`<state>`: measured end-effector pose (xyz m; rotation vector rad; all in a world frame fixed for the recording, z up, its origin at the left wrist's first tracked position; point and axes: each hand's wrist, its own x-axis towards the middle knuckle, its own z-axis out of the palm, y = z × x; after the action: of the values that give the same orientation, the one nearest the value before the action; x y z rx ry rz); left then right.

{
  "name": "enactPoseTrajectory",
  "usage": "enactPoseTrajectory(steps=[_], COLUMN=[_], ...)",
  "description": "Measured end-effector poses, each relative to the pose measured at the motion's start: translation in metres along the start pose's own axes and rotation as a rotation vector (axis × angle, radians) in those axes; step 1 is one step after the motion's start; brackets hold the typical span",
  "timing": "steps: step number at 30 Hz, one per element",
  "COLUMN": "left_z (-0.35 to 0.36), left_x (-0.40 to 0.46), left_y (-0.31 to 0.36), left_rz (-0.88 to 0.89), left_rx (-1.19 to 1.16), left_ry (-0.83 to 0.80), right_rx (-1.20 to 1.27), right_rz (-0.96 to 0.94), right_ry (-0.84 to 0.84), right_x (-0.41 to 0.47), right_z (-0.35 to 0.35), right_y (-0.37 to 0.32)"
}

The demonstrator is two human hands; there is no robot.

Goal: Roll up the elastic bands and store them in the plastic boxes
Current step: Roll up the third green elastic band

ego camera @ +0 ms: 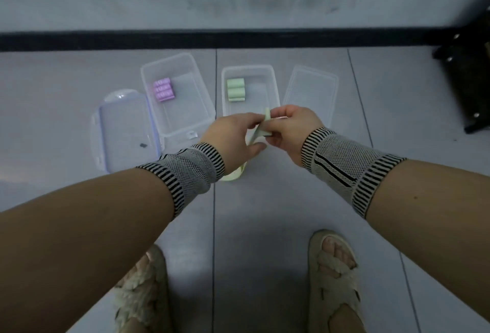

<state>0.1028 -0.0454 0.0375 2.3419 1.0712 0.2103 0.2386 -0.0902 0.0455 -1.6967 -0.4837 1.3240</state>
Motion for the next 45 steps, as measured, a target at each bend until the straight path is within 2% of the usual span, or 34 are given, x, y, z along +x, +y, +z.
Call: enactPoseTrajectory(steps=[4,7,12,17,19,22,29,45], left_z=[-0.063,-0.102,-0.151,-0.184,-0.192,-0.199,-0.196,-0.177], left_x=[-0.016,-0.030,-0.061,-0.095,-0.110,-0.133,-0.175,-0.176], left_y=[0.030,0.056,0.090,0.119,0.128,0.136,0.142,0.120], left_rz=[0.005,0.006,-0.066,-0.117,-0.122,-0.139,-0.165,-0.275], left_rx=[-0.056,-0.057,-0.148,-0.278,-0.344,-0.442,-0.746,-0.882], left_ry=[0.132,0.154,0.217,0.293,0.294,0.323,0.376,0.412], right_rx=[0.237,0.307,0.178,-0.245,-0.322,-0.315,-0.245,-0.225], right_rz=[-0.029,-0.033,-0.135,-0.471,-0.583,-0.650,-0.635,-0.558], right_ry=[-0.032,-0.020,-0.069,0.196,0.170,0.092,0.021,0.004], right_x=[-0.050,-0.084,-0.148,-0.189,-0.206,-0.231,-0.263,-0.247], right_z=[0.015,0.020,0.021,0.024,0.025,0.027,0.029,0.044], right_y=[-0.062,-0.094,-0.127,-0.139,-0.140,-0.140,-0.130,-0.109])
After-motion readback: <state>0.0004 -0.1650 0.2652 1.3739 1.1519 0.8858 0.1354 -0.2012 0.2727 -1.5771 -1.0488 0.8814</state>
